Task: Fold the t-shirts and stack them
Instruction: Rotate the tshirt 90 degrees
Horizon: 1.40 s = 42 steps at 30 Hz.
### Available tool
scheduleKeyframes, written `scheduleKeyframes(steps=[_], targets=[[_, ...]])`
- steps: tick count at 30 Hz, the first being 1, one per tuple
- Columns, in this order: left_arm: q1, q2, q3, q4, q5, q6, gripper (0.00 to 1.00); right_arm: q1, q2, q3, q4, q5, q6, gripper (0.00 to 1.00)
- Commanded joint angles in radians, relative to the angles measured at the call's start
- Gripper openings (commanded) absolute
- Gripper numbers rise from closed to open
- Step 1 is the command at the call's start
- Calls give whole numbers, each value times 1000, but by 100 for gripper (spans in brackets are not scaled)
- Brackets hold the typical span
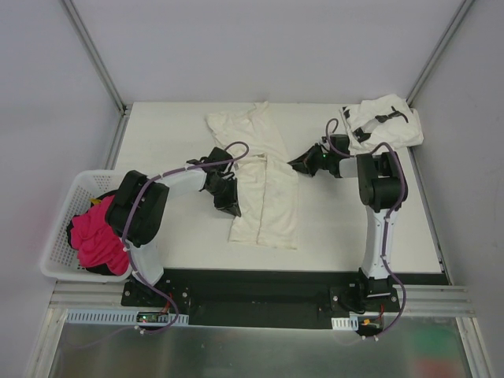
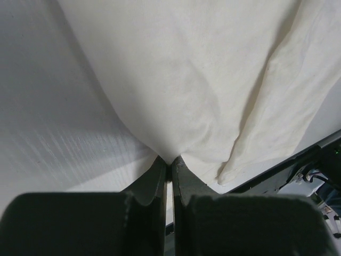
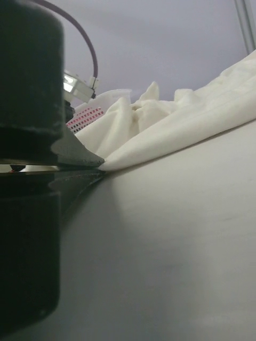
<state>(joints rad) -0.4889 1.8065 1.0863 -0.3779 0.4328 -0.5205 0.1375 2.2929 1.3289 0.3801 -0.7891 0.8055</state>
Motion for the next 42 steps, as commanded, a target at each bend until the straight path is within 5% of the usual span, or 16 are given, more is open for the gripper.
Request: scheduleKeyframes(steps=[1,6,15,23,33,38,41,42], targets=[[13,-21,20,-29,-5,46,0,7,-65,-144,19,42,-37,1],[16,-19,17,-29,11,56,0,8,-101,-191,28,42,-38,1],[16,-91,-38,-29,32,45,0,-29,-85,-91,8,34,-40,35],[16,-206,-118,-44,11,20,0,-93,-46,53,-47,44,-58,38],[10,-306,-203,-52,8,-4,0,-105,-205,-95,-17,60,-71,38],[0,-361,-264,-46,-28,-21,0,-102,-199,-39,-15,59,-59,38],[-2,-375,-295,-24,-38,-33,18,-92,-153,53,-47,47,-57,38],[-2,-375,-299,-19,-40,-38,34,-87,-136,91,-59,48,-61,38]])
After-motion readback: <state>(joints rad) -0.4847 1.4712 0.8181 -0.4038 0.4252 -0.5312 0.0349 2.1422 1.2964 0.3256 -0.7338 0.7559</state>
